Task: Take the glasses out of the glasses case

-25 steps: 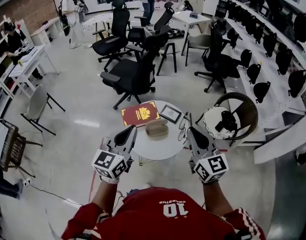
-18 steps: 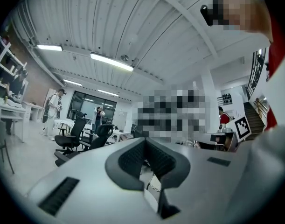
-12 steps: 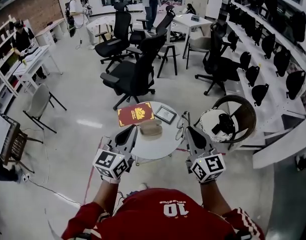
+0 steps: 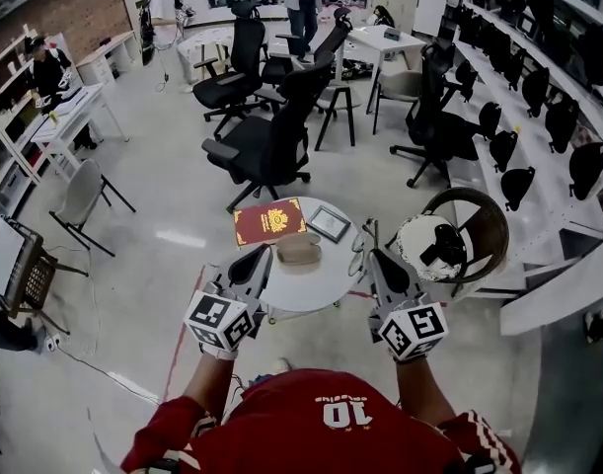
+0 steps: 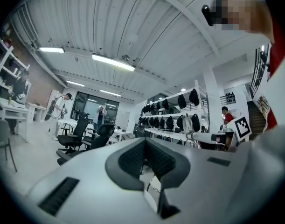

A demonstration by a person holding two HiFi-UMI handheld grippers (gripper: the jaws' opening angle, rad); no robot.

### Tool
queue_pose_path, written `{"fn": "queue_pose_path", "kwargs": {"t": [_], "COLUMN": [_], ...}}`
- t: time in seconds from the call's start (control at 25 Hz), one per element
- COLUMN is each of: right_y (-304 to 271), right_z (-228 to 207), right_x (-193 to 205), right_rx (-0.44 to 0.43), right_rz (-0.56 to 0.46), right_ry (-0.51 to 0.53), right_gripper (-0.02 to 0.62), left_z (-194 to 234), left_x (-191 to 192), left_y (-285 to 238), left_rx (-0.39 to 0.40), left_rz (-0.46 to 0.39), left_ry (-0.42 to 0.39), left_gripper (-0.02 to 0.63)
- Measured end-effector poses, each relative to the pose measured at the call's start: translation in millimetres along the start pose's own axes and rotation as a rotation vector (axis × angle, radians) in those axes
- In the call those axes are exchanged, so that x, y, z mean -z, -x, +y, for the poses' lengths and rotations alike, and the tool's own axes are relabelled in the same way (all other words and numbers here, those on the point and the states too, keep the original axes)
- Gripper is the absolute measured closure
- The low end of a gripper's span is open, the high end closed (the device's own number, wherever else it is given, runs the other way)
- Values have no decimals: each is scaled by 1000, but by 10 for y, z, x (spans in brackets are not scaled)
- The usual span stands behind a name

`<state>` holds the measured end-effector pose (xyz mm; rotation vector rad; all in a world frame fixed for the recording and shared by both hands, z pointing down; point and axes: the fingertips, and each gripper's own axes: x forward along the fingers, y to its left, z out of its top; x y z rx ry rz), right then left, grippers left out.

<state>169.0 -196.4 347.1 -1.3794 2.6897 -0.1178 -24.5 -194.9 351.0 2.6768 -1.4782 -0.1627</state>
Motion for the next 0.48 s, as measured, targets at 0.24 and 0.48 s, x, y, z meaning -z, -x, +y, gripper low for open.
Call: {"fn": "queue_pose_path", "kwargs": {"t": [0.24,0.48], "right_y": [-12,9], "right_z": [-11,26], "right_x": [4,74], "right_rx": [-1,-4], "right_rz": [0,2], "right_ry": [-7,-3], "right_gripper": [571,571], "left_z": [13,12], "left_x": [1,68], "left_y": [10,41], "left_rx": [-3,0], "left_rz": [3,3], "left_ry": [-6,-11], "left_gripper": [597,597]}}
